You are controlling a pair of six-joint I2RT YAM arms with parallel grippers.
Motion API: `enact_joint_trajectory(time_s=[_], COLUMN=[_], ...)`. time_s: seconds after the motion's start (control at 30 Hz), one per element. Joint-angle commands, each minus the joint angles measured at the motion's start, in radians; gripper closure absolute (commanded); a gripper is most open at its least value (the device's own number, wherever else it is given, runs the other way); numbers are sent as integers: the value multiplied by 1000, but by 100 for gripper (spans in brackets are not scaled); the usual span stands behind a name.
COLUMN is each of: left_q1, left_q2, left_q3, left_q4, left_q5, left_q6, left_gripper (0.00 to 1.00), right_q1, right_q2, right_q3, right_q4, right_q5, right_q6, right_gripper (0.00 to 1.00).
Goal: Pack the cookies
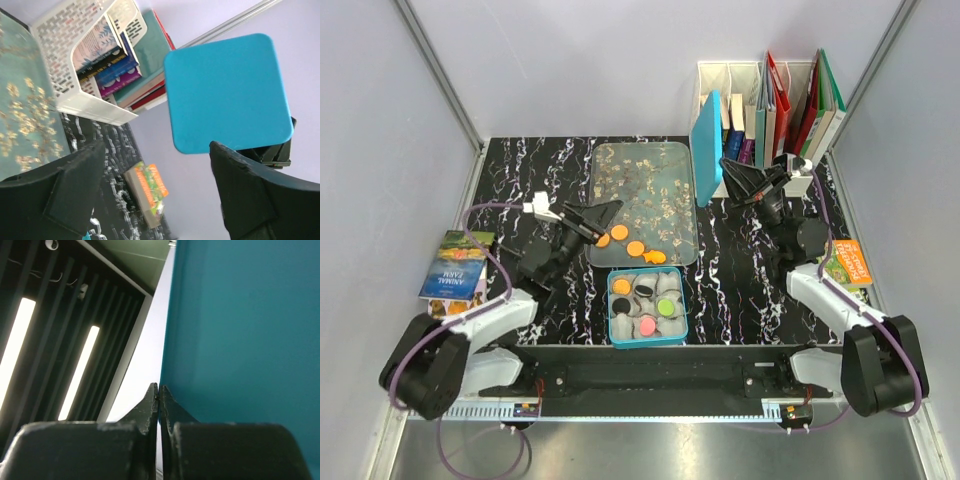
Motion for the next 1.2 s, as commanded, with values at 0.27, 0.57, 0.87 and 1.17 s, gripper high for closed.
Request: enact_joint_trajectory(time_s=[0.27,0.57,0.87,1.17], left_q1=[-76,-78,15,9], left_q2=[402,395,214,318], left_q3=[130,155,-3,83], left_q4=[771,780,745,793], left_q5=[130,124,89,118], left_q6=[-171,-165,-138,-175], left_gripper=[17,14,11,10], right_q1=[18,201,236,287], right_q2=[-46,32,90,126], right_q3=[73,129,175,208], right_q4=[305,288,307,308], right_q5=[0,9,30,43], right_q6=[49,-59,-73,-92], right_gripper=[100,100,100,100])
